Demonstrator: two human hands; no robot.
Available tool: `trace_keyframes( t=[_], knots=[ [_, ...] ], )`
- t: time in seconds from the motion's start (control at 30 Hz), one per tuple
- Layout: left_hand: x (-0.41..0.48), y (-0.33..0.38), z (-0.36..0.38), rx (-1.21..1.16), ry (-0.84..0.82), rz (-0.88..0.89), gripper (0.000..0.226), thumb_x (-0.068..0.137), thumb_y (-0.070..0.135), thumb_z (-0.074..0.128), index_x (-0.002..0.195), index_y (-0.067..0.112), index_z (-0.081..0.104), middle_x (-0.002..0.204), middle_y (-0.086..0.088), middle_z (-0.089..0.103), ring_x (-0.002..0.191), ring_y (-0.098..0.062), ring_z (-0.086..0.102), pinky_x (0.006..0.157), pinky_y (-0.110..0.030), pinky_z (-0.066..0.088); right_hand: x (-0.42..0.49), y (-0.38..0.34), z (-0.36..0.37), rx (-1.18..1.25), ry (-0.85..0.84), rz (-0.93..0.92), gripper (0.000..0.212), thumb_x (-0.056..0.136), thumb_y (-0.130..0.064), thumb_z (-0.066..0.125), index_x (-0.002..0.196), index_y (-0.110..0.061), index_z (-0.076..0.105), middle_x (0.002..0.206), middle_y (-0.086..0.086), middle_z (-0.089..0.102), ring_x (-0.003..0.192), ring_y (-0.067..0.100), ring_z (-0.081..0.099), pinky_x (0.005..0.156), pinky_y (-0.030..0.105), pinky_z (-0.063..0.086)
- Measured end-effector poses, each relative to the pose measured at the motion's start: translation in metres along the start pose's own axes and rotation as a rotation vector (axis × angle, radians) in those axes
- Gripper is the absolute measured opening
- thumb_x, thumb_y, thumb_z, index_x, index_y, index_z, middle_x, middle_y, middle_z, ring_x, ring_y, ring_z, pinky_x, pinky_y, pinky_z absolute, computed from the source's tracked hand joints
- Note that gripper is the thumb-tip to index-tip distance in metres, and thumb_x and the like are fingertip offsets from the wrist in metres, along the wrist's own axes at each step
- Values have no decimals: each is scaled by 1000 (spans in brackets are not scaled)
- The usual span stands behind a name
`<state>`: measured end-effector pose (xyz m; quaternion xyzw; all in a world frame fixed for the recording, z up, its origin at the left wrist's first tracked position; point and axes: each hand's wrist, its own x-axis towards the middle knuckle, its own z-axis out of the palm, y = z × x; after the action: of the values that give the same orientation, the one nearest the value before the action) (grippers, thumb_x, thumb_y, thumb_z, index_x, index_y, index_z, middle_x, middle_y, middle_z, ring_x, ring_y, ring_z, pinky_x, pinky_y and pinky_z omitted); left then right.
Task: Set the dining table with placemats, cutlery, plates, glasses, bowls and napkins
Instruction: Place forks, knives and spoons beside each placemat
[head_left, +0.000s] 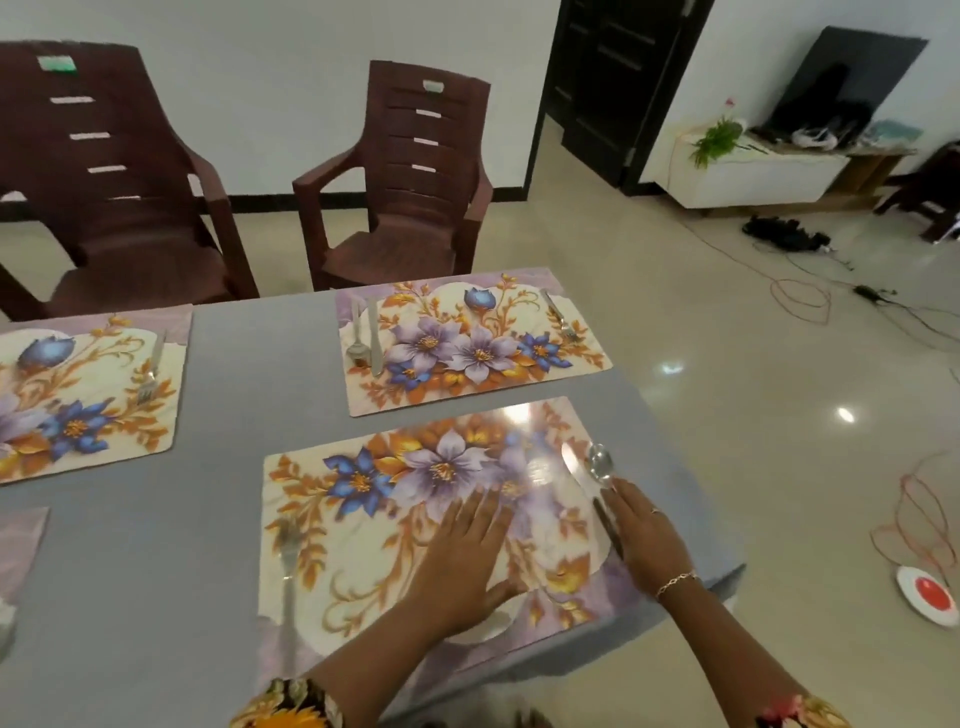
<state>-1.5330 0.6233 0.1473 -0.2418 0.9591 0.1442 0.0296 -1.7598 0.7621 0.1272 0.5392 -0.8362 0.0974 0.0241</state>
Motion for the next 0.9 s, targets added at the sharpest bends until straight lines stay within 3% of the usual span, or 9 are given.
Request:
trace_keyframes(
  t=[0.1, 0.23, 0.37, 0.43, 0.5, 0.6, 0.7, 0.83, 0.9],
  knots=[
    [28, 46, 12, 5, -14, -22, 72, 84, 67, 20, 121, 16, 57, 123, -8, 64, 112, -26, 62, 88, -44, 50, 3, 25, 5, -2, 0, -45, 42, 76, -25, 52, 109, -4, 66, 109, 13, 69, 90, 25, 70, 67, 31, 56],
    [68, 94, 20, 15, 7, -104, 80, 69, 69, 26, 110, 16, 70, 116, -5, 68, 105, -22, 66, 89, -35, 48, 7, 46, 12, 23, -17, -208, 48, 77, -32, 39, 108, -11, 69, 109, 4, 70, 92, 16, 70, 73, 26, 55],
    [88, 111, 35, 36, -93, -156, 88, 65, 77, 25, 122, 17, 54, 120, -2, 66, 108, -20, 64, 101, -37, 40, 12, 46, 7, 77, -1, -285, 43, 71, -31, 48, 102, -14, 73, 103, 0, 72, 88, 13, 70, 72, 23, 55],
    [88, 112, 39, 32, -87, -195, 84, 70, 79, 19, 122, 18, 45, 120, 1, 66, 108, -19, 65, 97, -37, 44, 10, 48, 9, 101, -40, -283, 43, 68, -33, 52, 101, -15, 73, 104, 0, 72, 90, 13, 70, 76, 23, 54],
    [83, 113, 41, 9, -76, -233, 80, 82, 75, 5, 123, 20, 47, 120, 1, 66, 108, -19, 65, 96, -39, 43, 7, 50, 13, 120, -81, -269, 47, 74, -35, 42, 104, -15, 72, 106, 1, 71, 93, 13, 69, 89, 24, 42],
    [77, 117, 35, 10, -118, -288, 85, 85, 71, -1, 122, 22, 58, 119, 2, 66, 108, -18, 65, 96, -41, 44, 3, 47, 8, 111, -111, -219, 49, 91, -35, 28, 107, -14, 70, 109, 2, 70, 96, 15, 69, 92, 25, 31],
    [77, 122, 36, 40, -175, -267, 85, 77, 80, 9, 127, 21, 43, 125, 5, 63, 114, -17, 61, 100, -40, 26, 1, 45, 7, 96, -97, -225, 69, 99, -36, 0, 113, -15, 64, 111, 2, 69, 100, 17, 67, 102, 27, 20],
    [81, 120, 41, 110, -115, -256, 94, 79, 78, -2, 131, 21, 51, 135, 4, 55, 124, -19, 53, 105, -45, 36, 2, 46, 7, 103, -111, -234, 70, 99, -37, -2, 114, -16, 63, 112, 1, 69, 101, 17, 67, 95, 29, 28],
    [78, 116, 42, 161, -49, -174, 100, 76, 82, 3, 141, 18, 42, 150, -1, 32, 138, -26, 29, 107, -54, 26, 1, 47, 5, 86, -146, -233, 75, 99, -37, -2, 109, -15, 69, 111, 1, 69, 102, 16, 67, 93, 28, 31]
  ],
)
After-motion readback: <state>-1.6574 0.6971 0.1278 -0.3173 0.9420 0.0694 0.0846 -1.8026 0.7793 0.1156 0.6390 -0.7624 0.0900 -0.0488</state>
